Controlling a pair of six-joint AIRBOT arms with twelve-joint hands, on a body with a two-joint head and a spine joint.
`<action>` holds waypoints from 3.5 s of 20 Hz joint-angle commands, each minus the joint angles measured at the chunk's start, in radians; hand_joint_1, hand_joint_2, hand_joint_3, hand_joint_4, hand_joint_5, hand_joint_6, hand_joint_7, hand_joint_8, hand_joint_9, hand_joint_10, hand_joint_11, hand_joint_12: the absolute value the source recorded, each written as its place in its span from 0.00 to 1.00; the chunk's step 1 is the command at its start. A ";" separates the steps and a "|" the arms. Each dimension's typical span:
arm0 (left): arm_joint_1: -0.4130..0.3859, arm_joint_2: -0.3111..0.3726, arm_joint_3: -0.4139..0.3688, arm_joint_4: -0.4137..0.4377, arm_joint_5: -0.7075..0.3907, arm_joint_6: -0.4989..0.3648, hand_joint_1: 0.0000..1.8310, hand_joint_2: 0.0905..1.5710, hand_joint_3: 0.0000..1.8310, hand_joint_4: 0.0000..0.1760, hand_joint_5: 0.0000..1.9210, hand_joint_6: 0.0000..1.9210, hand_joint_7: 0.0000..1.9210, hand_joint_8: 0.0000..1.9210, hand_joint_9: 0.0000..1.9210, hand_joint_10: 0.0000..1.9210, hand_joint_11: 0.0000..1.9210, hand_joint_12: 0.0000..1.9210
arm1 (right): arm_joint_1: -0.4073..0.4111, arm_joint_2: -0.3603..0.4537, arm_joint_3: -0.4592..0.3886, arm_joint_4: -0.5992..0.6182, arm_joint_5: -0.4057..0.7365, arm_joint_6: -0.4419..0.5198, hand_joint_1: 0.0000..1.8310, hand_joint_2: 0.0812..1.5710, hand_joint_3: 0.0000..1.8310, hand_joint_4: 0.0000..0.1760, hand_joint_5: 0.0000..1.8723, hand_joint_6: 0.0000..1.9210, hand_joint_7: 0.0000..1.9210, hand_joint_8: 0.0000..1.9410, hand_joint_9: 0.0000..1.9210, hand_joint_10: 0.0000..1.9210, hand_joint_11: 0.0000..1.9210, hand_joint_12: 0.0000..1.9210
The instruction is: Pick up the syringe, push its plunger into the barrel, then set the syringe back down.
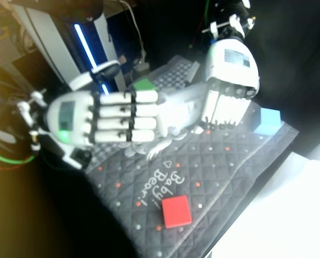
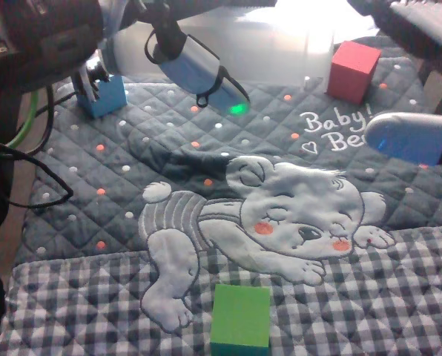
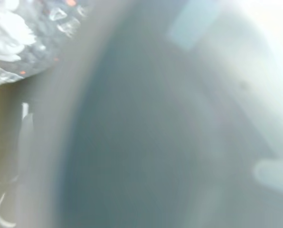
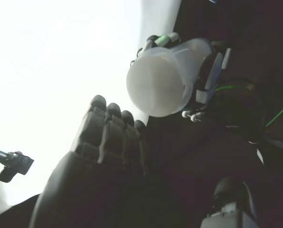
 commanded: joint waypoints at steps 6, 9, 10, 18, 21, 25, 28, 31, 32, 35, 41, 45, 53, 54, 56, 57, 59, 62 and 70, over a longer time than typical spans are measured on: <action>0.011 0.007 -0.016 0.033 -0.084 -0.050 0.80 0.71 0.00 0.00 0.56 1.00 0.67 1.00 0.72 1.00 0.67 1.00 | 0.009 0.061 -0.015 0.018 0.123 -0.037 0.02 0.51 0.00 0.00 0.00 0.00 0.00 0.00 0.00 0.00 0.00 0.00; 0.024 0.011 -0.030 0.058 -0.097 -0.070 0.81 0.71 0.00 0.00 0.58 1.00 0.72 1.00 0.77 1.00 0.77 1.00 | 0.009 0.076 -0.019 0.021 0.123 -0.043 0.02 0.51 0.00 0.00 0.00 0.00 0.00 0.00 0.00 0.00 0.00 0.00; 0.024 0.013 -0.037 0.073 -0.097 -0.071 0.81 0.71 0.00 0.00 0.58 1.00 0.72 1.00 0.78 1.00 0.79 1.00 | 0.009 0.081 -0.023 0.021 0.123 -0.047 0.02 0.51 0.00 0.00 0.00 0.00 0.00 0.00 0.00 0.00 0.00 0.00; 0.058 0.009 -0.052 0.156 -0.077 -0.140 0.84 0.68 0.00 0.00 0.60 1.00 0.71 1.00 0.77 1.00 0.80 1.00 | 0.009 0.095 -0.038 0.022 0.123 -0.060 0.03 0.54 0.00 0.00 0.00 0.00 0.00 0.00 0.00 0.00 0.00 0.00; 0.063 0.004 -0.057 0.187 -0.049 -0.140 0.83 0.70 0.00 0.00 0.61 1.00 0.73 1.00 0.78 1.00 0.81 1.00 | 0.009 0.095 -0.038 0.022 0.123 -0.061 0.03 0.54 0.00 0.00 0.00 0.00 0.00 0.00 0.00 0.00 0.00 0.00; 0.075 -0.002 -0.064 0.214 -0.018 -0.140 0.82 0.70 0.00 0.00 0.64 1.00 0.75 1.00 0.80 1.00 0.83 1.00 | 0.009 0.094 -0.040 0.022 0.123 -0.062 0.00 0.56 0.00 0.00 0.00 0.00 0.00 0.00 0.00 0.00 0.01 0.00; 0.085 -0.010 -0.059 0.222 -0.002 -0.140 0.82 0.70 0.00 0.00 0.65 1.00 0.77 1.00 0.81 1.00 0.84 1.00 | 0.009 0.094 -0.040 0.022 0.123 -0.063 0.02 0.54 0.00 0.00 0.00 0.00 0.00 0.00 0.00 0.00 0.01 0.00; 0.089 -0.017 -0.058 0.250 0.014 -0.147 0.81 0.70 0.00 0.00 0.63 1.00 0.76 1.00 0.80 1.00 0.83 1.00 | 0.009 0.094 -0.040 0.022 0.123 -0.063 0.00 0.54 0.00 0.00 0.00 0.00 0.00 0.00 0.00 0.00 0.01 0.00; 0.092 -0.017 -0.058 0.254 0.016 -0.147 0.82 0.69 0.00 0.00 0.63 1.00 0.75 1.00 0.80 1.00 0.83 1.00 | 0.009 0.094 -0.040 0.022 0.123 -0.063 0.00 0.54 0.00 0.00 0.00 0.00 0.00 0.00 0.00 0.00 0.01 0.00; 0.099 -0.020 -0.057 0.254 0.019 -0.148 0.83 0.69 0.00 0.00 0.62 1.00 0.75 1.00 0.80 1.00 0.83 1.00 | 0.009 0.094 -0.040 0.022 0.123 -0.064 0.00 0.55 0.00 0.00 0.00 0.00 0.00 0.00 0.00 0.00 0.01 0.00; 0.108 -0.028 -0.057 0.263 0.023 -0.148 0.84 0.68 0.00 0.00 0.57 1.00 0.69 1.00 0.76 1.00 0.80 1.00 | 0.009 0.094 -0.040 0.022 0.124 -0.064 0.02 0.55 0.00 0.00 0.00 0.00 0.00 0.00 0.00 0.00 0.01 0.00; 0.103 -0.022 -0.060 0.272 0.024 -0.148 0.73 0.76 0.00 0.00 0.47 1.00 0.40 0.79 0.64 1.00 0.69 1.00 | 0.009 0.094 -0.038 0.022 0.124 -0.065 0.00 0.55 0.00 0.00 0.00 0.00 0.00 0.00 0.00 0.00 0.01 0.01; 0.116 -0.018 -0.069 0.285 0.026 -0.148 0.52 0.66 0.00 0.00 0.31 0.26 0.36 0.36 0.34 0.48 0.24 0.67 | 0.011 0.094 -0.037 0.022 0.124 -0.065 0.00 0.55 0.00 0.00 0.00 0.00 0.00 0.00 0.00 0.00 0.01 0.00; 0.116 -0.017 -0.070 0.289 0.027 -0.148 0.47 0.64 0.00 0.00 0.32 0.12 0.38 0.16 0.37 0.27 0.22 0.55 | 0.011 0.094 -0.037 0.022 0.124 -0.065 0.00 0.56 0.00 0.00 0.00 0.00 0.00 0.00 0.00 0.00 0.01 0.00; 0.116 -0.015 -0.077 0.302 0.030 -0.148 0.44 0.60 0.00 0.00 0.31 0.01 0.37 0.01 0.39 0.06 0.19 0.46 | 0.012 0.094 -0.037 0.022 0.124 -0.065 0.00 0.56 0.00 0.00 0.00 0.00 0.00 0.00 0.00 0.00 0.02 0.00; 0.117 -0.015 -0.078 0.303 0.030 -0.148 0.42 0.58 0.00 0.00 0.30 0.00 0.36 0.00 0.40 0.03 0.21 0.46 | 0.012 0.094 -0.037 0.022 0.124 -0.065 0.00 0.56 0.00 0.00 0.00 0.00 0.00 0.00 0.00 0.00 0.02 0.00; 0.118 -0.015 -0.078 0.303 0.030 -0.149 0.42 0.55 0.00 0.00 0.28 0.00 0.34 0.00 0.38 0.00 0.18 0.45 | 0.012 0.094 -0.037 0.022 0.124 -0.065 0.01 0.54 0.00 0.00 0.00 0.00 0.00 0.00 0.00 0.00 0.01 0.00; 0.120 -0.009 -0.081 0.303 0.022 -0.149 0.43 0.54 0.00 0.00 0.26 0.00 0.33 0.00 0.36 0.00 0.12 0.51 | 0.012 0.094 -0.037 0.022 0.124 -0.065 0.00 0.55 0.00 0.00 0.00 0.00 0.00 0.00 0.00 0.00 0.02 0.00; 0.121 0.032 -0.113 0.299 -0.017 -0.149 0.37 0.42 0.00 0.48 0.12 0.00 0.16 0.00 0.21 0.00 0.02 0.55 | 0.012 0.094 -0.036 0.023 0.127 -0.065 0.00 0.56 0.00 0.00 0.00 0.00 0.00 0.00 0.00 0.00 0.01 0.00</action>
